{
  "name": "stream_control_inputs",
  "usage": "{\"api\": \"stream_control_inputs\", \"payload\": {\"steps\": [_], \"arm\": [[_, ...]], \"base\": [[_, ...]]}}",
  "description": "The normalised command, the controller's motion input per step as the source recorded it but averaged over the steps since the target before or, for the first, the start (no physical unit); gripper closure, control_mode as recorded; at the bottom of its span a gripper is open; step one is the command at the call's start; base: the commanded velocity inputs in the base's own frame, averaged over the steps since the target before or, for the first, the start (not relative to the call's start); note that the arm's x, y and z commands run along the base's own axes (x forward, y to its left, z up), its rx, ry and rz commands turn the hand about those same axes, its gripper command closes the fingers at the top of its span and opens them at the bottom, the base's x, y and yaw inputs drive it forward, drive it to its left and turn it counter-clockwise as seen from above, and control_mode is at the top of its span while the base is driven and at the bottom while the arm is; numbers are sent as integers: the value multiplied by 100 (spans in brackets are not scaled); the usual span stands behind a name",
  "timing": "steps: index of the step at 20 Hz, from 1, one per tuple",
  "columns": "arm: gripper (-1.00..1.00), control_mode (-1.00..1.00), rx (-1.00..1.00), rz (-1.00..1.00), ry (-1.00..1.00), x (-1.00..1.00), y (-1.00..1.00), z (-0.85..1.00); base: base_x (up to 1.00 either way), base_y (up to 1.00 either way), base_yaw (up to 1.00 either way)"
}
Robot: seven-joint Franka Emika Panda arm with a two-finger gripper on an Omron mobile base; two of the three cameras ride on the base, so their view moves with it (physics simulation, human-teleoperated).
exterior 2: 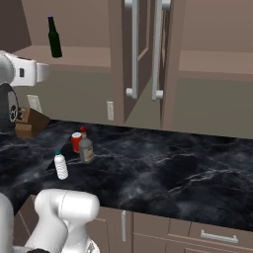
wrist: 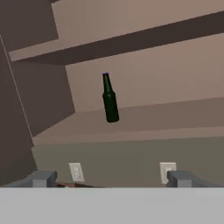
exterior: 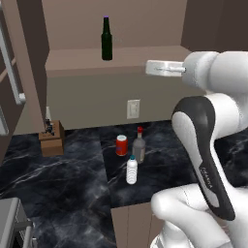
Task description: Sort all alcoholic drinks to one cabinet, and non-alcoholic drinks to the other.
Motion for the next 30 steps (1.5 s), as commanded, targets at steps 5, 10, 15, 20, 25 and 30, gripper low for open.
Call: {"api": "stream_control_inputs", "payload": {"steps": [5,10,15,20,25,30], "arm": [[-100,-100,3,22,2,-24,-10,-57],[-100,-100,1,18,0,-6,-2,-46],[-100,-100,0,13,0,0,0,-37],[-100,-100,0,10,0,0,-8,-31],[-100,-100,0,7,0,0,-23,-32],[-100,-100,0,0,-6,-1,-18,-33]], "base": [[0,0,0],[0,0,0],[0,0,0],[0,0,0],[0,0,0],[0,0,0]]}}
